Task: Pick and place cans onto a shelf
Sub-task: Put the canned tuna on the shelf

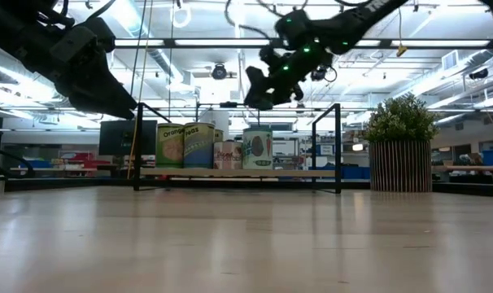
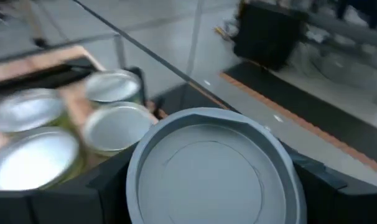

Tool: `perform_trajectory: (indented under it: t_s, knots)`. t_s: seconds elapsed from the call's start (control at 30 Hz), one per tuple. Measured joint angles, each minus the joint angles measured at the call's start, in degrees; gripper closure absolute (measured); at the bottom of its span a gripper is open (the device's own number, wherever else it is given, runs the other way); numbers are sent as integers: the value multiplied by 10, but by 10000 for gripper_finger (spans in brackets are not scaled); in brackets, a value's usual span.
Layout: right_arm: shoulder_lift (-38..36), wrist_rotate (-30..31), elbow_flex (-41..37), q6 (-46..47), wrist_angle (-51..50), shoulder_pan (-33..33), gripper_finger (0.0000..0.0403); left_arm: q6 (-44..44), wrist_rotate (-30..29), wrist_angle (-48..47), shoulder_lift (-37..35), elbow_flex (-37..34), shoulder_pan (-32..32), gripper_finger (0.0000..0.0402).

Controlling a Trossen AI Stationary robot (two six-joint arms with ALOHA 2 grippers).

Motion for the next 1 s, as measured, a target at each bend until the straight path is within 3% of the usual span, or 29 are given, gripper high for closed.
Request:
perform_trajectory:
  t_s: [0.13, 0.27, 0.63, 1.0]
  knots:
    - [50, 44, 88, 23, -107, -7, 96, 5, 5, -1, 0, 0, 0, 118]
    - [95, 57, 127, 28, -171, -7, 96, 5, 6, -2, 0, 0, 0, 118]
    - [107, 73, 111, 66, -194, -15, 96, 4, 32, -5, 0, 0, -1, 118]
    - [106, 31, 73, 96, -232, -22, 96, 4, 32, -4, 0, 0, -1, 118]
